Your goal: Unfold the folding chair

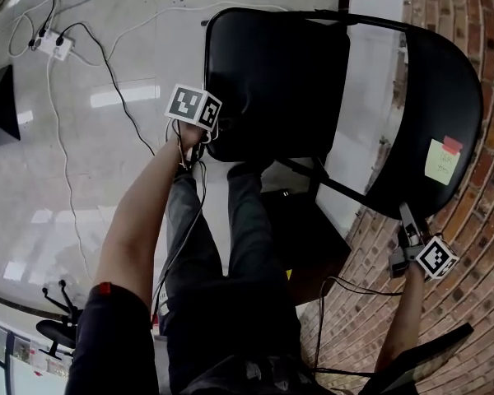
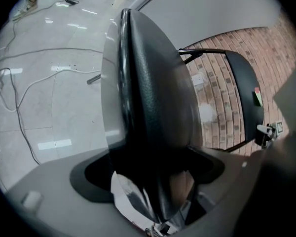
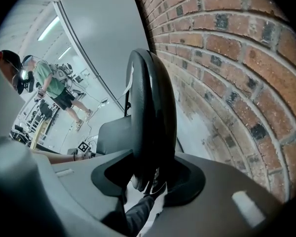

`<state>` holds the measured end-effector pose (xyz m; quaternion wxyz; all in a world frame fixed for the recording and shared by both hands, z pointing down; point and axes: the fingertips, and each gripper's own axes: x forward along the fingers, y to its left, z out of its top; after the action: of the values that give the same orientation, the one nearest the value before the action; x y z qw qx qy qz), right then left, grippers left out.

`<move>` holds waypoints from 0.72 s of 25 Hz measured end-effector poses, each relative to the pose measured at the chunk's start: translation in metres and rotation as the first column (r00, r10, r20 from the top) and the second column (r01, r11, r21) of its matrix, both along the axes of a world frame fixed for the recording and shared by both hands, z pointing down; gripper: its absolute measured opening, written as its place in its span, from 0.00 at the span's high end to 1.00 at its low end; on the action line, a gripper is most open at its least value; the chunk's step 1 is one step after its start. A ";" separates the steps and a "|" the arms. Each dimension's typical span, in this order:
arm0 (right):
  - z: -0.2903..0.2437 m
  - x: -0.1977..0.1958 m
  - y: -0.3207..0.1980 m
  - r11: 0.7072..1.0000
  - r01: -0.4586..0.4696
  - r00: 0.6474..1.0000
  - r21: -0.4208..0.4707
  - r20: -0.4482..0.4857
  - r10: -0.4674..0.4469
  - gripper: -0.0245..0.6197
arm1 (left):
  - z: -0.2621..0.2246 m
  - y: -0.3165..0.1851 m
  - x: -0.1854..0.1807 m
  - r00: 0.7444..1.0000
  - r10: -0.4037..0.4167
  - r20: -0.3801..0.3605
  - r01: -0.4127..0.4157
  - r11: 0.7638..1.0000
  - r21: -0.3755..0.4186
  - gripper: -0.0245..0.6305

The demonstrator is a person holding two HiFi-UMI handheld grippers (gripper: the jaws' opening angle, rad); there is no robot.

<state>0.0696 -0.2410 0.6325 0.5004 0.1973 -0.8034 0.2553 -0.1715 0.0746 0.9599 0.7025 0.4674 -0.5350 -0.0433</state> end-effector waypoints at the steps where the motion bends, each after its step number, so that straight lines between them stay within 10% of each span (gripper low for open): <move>1: 0.000 -0.001 0.000 1.000 -0.001 1.000 -0.003 0.001 0.001 0.71 | -0.001 0.001 0.000 1.000 -0.012 0.007 0.012 1.000 0.005 0.28; 11: 0.005 -0.002 0.004 1.000 -0.007 1.000 -0.026 -0.013 0.007 0.70 | -0.027 0.022 -0.010 0.995 -0.066 0.080 0.067 0.998 -0.016 0.36; 18: 0.005 0.001 0.005 0.999 -0.038 0.999 -0.034 -0.040 0.037 0.69 | -0.072 0.024 -0.045 0.975 -0.016 0.221 0.020 1.000 -0.019 0.69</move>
<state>0.0702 -0.2357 0.6372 0.5144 0.2087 -0.7851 0.2746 -0.2164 0.0988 0.8879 0.6432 0.4570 -0.6143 0.0081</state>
